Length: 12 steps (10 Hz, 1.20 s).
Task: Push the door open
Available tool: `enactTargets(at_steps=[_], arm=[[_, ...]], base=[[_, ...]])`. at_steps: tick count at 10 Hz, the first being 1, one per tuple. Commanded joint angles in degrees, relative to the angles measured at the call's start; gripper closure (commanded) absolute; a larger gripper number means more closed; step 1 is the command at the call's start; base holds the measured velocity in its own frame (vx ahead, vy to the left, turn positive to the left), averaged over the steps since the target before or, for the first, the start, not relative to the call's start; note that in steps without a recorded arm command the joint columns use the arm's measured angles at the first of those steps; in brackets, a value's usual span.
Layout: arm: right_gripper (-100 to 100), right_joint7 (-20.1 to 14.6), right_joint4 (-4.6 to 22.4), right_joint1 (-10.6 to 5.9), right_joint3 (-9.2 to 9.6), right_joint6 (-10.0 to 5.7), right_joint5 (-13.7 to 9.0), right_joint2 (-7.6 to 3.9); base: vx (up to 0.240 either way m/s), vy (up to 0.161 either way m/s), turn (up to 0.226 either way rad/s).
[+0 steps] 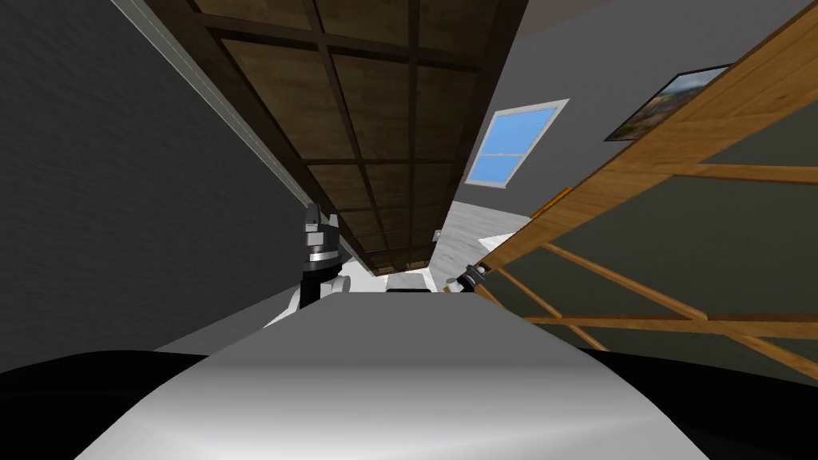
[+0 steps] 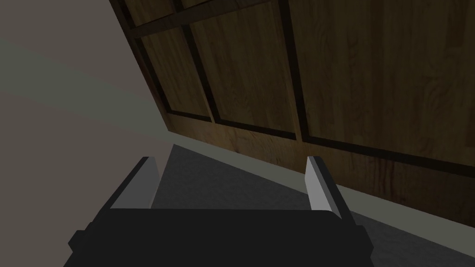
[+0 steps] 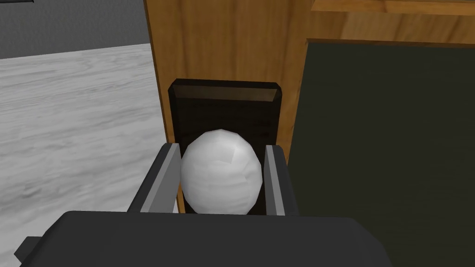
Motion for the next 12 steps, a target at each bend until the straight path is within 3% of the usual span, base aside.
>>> enactTargets(at_steps=[1, 2, 3, 5, 7, 8, 12], arm=[[100, 0.68, -1.04, 0.27, -1.78, 0.09, -0.38, 0.67], [100, 0.28, -0.3, 0.09, -1.04, -0.03, -0.21, 0.37], [100, 1.02, 0.02, -0.35, -3.08, -1.04, -1.32, -1.24], [100, 1.74, 0.46, -0.86, -5.13, -2.11, -2.48, -2.38], [100, 1.74, 1.47, -0.86, -5.13, -2.11, -2.48, -2.38], [100, 1.74, 0.46, -0.86, -5.13, -2.11, -2.48, -2.38], [100, 3.22, 1.36, -1.91, -9.36, -4.31, -4.87, -3.46]], base=[[0.116, -0.041, 0.048], [0.052, -0.021, -0.001], [0.041, -0.051, 0.187], [0.028, -0.142, 0.159], [0.048, -0.079, 0.028], [0.022, -0.009, -0.015], [0.03, -0.086, 0.127]])
